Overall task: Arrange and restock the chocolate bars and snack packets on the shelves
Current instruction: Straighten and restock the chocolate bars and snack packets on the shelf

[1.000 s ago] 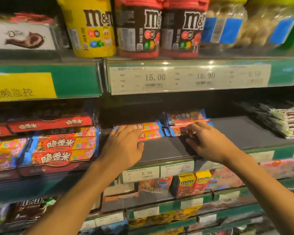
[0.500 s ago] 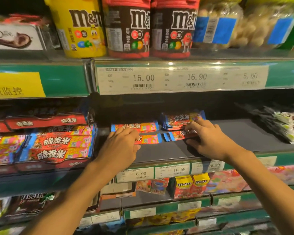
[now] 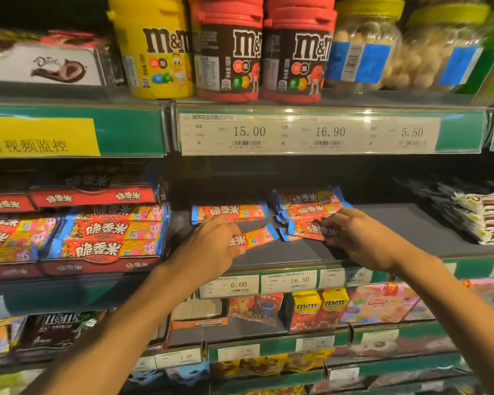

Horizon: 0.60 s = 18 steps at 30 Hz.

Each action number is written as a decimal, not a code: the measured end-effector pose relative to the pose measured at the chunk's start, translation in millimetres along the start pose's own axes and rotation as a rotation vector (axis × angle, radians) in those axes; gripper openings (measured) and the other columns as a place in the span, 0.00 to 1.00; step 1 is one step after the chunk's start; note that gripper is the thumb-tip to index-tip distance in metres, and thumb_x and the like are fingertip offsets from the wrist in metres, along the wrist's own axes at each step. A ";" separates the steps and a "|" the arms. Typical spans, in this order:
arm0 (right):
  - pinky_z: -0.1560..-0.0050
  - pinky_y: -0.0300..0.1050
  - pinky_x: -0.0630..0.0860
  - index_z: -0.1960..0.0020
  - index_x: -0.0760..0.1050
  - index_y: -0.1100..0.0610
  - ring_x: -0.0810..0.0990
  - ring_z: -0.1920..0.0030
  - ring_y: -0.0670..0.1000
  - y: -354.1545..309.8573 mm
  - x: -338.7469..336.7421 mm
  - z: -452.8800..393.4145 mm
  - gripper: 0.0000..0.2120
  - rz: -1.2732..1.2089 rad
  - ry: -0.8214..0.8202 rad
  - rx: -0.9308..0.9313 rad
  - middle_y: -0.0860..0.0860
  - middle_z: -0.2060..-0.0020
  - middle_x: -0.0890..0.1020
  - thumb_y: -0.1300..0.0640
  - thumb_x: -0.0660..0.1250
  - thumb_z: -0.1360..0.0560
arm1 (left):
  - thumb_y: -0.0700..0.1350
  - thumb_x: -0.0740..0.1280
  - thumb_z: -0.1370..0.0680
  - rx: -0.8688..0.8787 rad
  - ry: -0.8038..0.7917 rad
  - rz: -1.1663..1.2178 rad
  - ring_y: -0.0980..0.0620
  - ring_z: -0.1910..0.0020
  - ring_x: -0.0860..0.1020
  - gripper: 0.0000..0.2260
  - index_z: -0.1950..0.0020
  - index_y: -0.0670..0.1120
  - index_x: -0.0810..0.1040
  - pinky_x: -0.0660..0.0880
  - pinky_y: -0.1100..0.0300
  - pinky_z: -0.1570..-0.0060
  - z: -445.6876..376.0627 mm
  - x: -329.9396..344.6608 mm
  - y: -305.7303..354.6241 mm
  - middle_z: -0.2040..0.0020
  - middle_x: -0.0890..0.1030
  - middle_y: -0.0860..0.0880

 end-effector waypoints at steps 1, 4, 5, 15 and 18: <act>0.37 0.51 0.74 0.32 0.73 0.51 0.73 0.37 0.53 -1.8 -0.2 2.5 0.20 -0.009 0.012 -0.005 0.50 0.37 0.73 0.51 0.69 0.22 | 0.52 0.65 0.20 0.009 0.006 -0.002 0.52 0.36 0.68 0.17 0.34 0.48 0.74 0.67 0.57 0.36 1.0 -0.6 1.3 0.44 0.70 0.54; 0.38 0.46 0.72 0.32 0.74 0.55 0.73 0.37 0.54 -10.5 -3.3 9.8 0.19 -0.036 0.081 -0.017 0.52 0.38 0.75 0.54 0.69 0.22 | 0.50 0.64 0.19 0.032 0.035 -0.014 0.51 0.34 0.68 0.17 0.31 0.46 0.72 0.66 0.57 0.34 4.8 -4.4 3.4 0.37 0.72 0.50; 0.39 0.45 0.71 0.32 0.74 0.55 0.73 0.37 0.55 -14.5 -4.7 12.2 0.19 -0.035 0.100 -0.019 0.52 0.38 0.75 0.54 0.69 0.22 | 0.49 0.63 0.19 0.039 0.051 -0.015 0.50 0.33 0.68 0.17 0.30 0.46 0.72 0.65 0.56 0.34 6.8 -6.5 4.3 0.35 0.72 0.49; 0.51 0.48 0.73 0.38 0.78 0.57 0.79 0.46 0.59 -83.2 -21.7 31.7 0.18 -0.125 0.268 -0.094 0.54 0.46 0.81 0.55 0.72 0.26 | 0.41 0.66 0.21 0.115 0.332 -0.081 0.47 0.40 0.72 0.17 0.32 0.43 0.74 0.71 0.52 0.41 59.6 -58.6 -1.8 0.39 0.76 0.46; 0.52 0.44 0.69 0.40 0.79 0.56 0.78 0.50 0.54 -118.8 -21.6 31.6 0.20 -0.151 0.304 -0.162 0.47 0.50 0.79 0.46 0.67 0.28 | 0.41 0.65 0.20 0.027 0.395 -0.062 0.51 0.36 0.68 0.19 0.28 0.48 0.70 0.67 0.55 0.36 91.4 -76.2 -31.8 0.35 0.73 0.51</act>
Point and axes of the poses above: each hand's wrist, its own z-axis away from the middle knuckle, its own x-axis out of the palm, y = z × x, the point moved 2 cm from there along -z, towards the middle knuckle
